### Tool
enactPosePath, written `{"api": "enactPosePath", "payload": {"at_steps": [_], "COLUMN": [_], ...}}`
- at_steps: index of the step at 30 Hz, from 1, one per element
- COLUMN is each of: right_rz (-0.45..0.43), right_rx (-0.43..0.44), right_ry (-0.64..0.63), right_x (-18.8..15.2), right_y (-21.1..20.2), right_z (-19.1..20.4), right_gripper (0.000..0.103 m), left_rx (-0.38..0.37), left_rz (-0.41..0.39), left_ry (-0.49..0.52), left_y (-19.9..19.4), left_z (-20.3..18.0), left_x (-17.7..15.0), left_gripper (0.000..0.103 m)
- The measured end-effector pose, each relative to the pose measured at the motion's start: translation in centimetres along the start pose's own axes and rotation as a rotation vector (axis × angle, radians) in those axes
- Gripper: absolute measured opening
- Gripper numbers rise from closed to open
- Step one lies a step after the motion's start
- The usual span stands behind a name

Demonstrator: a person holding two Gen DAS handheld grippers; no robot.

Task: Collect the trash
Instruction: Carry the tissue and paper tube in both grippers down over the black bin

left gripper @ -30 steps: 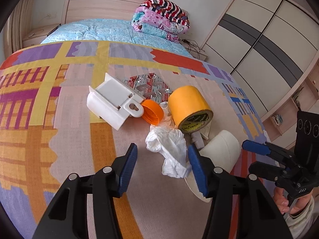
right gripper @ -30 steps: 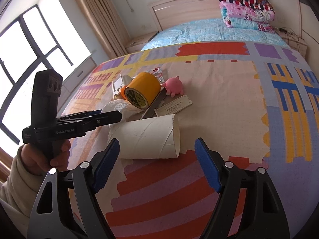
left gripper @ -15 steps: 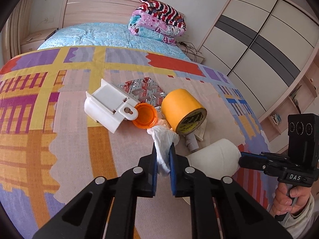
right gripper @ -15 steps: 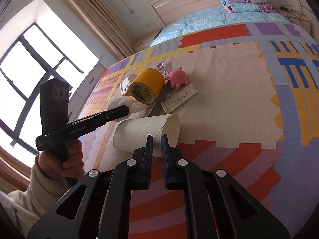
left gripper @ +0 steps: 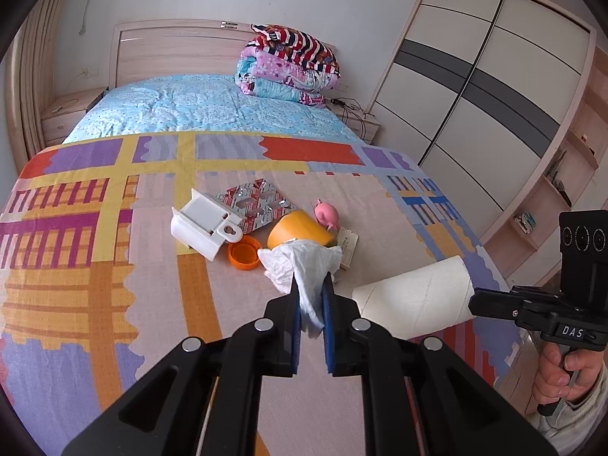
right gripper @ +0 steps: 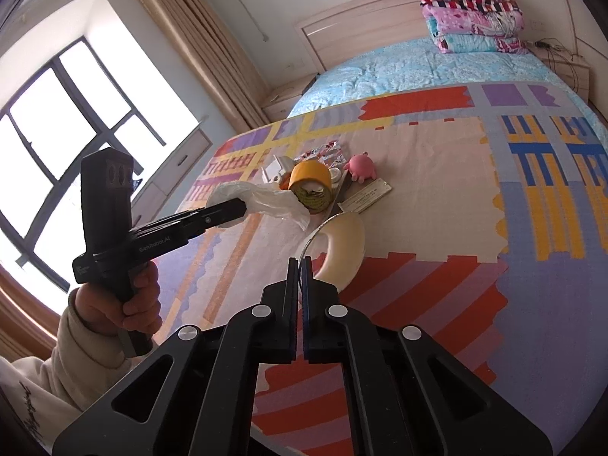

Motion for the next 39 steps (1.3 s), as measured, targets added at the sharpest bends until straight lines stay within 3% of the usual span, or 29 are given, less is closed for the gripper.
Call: {"api": "enactPosePath", "payload": {"at_steps": [8, 20, 27, 34, 39], "right_rz": [-0.031, -0.058, -0.046, -0.017, 0.025], "right_rx": [-0.033, -0.062, -0.068, -0.078, -0.042], "right_ry": [-0.042, -0.098, -0.152, -0.201, -0.203], "right_x": [-0.8, -3.2, -6.4, -10.0, -12.6], "right_y": [-2.1, -5.1, -6.9, -8.6, -8.8], "right_z": [1.4, 3.8, 5.9, 7.5, 8.2], "right_gripper": [0.002, 0.002, 0.002, 0.002, 0.002], "left_rx": [0.009, -0.013, -0.005, -0.019, -0.036], "left_rz": [-0.034, -0.066, -0.061, -0.053, -0.017], "left_ry": [0.033, 0.061, 0.139, 0.152, 0.185], "left_y": [-3.4, -7.9, -10.9, -13.2, -13.8], "left_z": [-1.6, -4.4, -6.9, -7.9, -9.0], "left_x": [-0.7, -5.0, -8.6, -12.2, -14.9], "left_gripper": [0.009, 0.009, 0.009, 0.009, 0.009]}}
Point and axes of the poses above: each gripper's, at about its wrist camera, not at the fingertips, and y roughly the way its jaws point, z to its left, x to its top, the point moved 7 cm from there along y, roughly the way its jaws point, and after that the axes turned 3 degrees about y, right-handed, at the moved point
